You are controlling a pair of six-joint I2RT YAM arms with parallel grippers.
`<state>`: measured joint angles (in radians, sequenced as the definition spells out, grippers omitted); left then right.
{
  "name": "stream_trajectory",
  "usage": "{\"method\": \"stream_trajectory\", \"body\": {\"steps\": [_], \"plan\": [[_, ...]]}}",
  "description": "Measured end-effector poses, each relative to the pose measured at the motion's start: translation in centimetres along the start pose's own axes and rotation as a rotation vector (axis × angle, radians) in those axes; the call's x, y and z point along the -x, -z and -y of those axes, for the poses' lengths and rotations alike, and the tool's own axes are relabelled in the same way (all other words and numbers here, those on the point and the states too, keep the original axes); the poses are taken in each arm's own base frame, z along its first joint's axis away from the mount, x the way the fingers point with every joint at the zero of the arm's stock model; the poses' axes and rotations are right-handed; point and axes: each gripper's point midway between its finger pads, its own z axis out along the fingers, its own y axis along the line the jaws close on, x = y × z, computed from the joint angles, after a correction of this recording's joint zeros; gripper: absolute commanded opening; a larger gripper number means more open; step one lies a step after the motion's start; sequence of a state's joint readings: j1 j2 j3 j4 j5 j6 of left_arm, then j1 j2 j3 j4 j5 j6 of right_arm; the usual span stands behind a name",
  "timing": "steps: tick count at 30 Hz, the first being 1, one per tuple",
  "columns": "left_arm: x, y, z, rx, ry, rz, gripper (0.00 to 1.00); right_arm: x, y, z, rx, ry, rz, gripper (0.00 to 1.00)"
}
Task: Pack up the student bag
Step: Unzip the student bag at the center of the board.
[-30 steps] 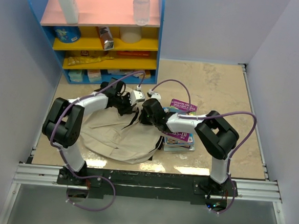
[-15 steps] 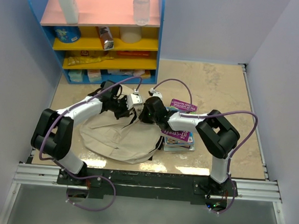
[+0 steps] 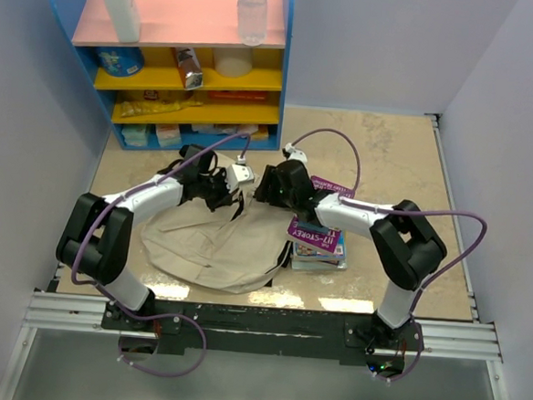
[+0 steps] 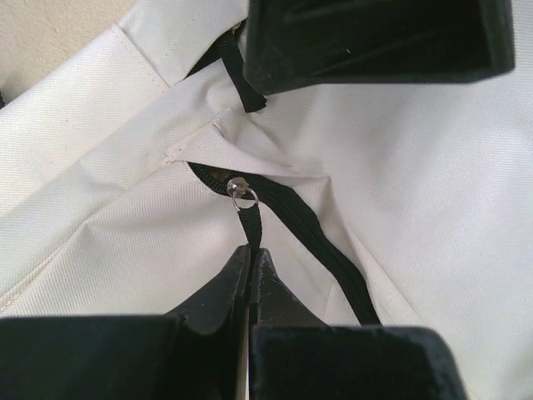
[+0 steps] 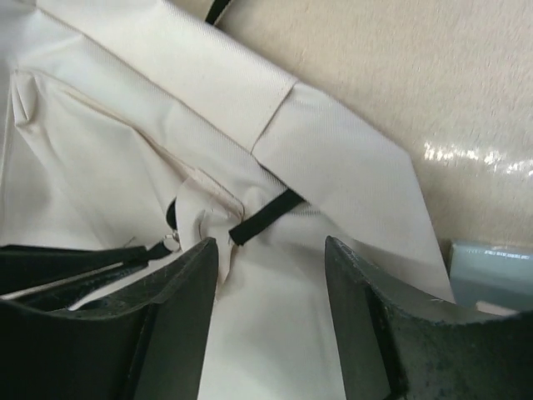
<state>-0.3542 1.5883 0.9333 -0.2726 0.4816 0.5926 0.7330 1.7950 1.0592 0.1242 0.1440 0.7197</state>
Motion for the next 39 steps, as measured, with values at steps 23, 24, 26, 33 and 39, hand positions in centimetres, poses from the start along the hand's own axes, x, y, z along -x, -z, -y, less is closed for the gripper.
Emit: {"method": "stream_trajectory", "body": {"steps": [23, 24, 26, 33, 39], "plan": [[-0.9, -0.1, 0.2, 0.021, 0.004, -0.003, 0.0, -2.3, -2.6, -3.9, 0.199, -0.084, -0.138, 0.45], [-0.8, -0.1, 0.1, 0.023, 0.003, -0.001, 0.0, -2.2, -2.6, -4.1, 0.21, -0.09, -0.137, 0.45], [-0.7, 0.0, 0.1, 0.027, 0.001, 0.001, 0.0, -2.2, -2.6, -4.5, 0.23, -0.101, -0.137, 0.44], [-0.5, 0.2, 0.0, 0.034, -0.004, 0.007, 0.0, -2.4, -3.1, -4.3, 0.217, -0.116, -0.145, 0.46], [-0.7, 0.6, 0.3, 0.037, -0.009, 0.007, 0.0, -3.0, -3.2, -3.3, 0.164, -0.113, -0.157, 0.48]]}}
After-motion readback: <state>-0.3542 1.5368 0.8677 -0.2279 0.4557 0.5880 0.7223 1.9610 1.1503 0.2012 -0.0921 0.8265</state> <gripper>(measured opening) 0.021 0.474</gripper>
